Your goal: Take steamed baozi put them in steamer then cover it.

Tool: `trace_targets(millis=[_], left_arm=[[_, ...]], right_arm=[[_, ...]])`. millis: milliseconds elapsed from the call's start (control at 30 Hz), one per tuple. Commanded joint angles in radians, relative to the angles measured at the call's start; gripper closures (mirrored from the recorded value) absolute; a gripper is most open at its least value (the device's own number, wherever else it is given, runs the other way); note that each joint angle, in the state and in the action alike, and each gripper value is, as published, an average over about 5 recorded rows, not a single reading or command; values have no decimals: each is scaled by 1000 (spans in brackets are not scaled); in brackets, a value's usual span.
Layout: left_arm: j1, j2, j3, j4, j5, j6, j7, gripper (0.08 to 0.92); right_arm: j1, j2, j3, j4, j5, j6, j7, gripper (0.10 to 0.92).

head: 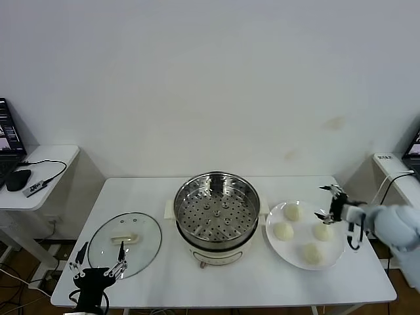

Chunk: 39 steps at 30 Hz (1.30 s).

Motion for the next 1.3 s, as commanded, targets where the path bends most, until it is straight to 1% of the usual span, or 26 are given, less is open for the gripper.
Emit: trace_targets(millis=[33, 167, 433, 667, 867, 1100, 1200, 1300], left_arm=[[-11, 1, -10, -11, -3, 8, -4, 177], [-11, 0, -20, -15, -3, 9, -2, 177], [-14, -3, -47, -12, -14, 13, 3, 177], [-19, -4, -66, -7, -24, 20, 5, 177], [-20, -3, -73, -4, -26, 22, 6, 177], [-17, -5, -79, -1, -26, 20, 5, 177], [-17, -3, -82, 0, -26, 19, 5, 177], [-18, -3, -83, 0, -27, 20, 4, 177]], right_arm=[[613, -63, -618, -263, 44, 8, -271, 203], [675, 19, -707, -356, 13, 37, -281, 203], [714, 216, -786, -520, -48, 93, -289, 203], [700, 323, -802, -637, -104, 128, -288, 203], [690, 374, -780, -704, -151, 136, -262, 203], [680, 397, -765, -744, -174, 144, -245, 213], [677, 402, -758, -753, -185, 144, -242, 228], [674, 399, -757, -747, -186, 141, -245, 264]])
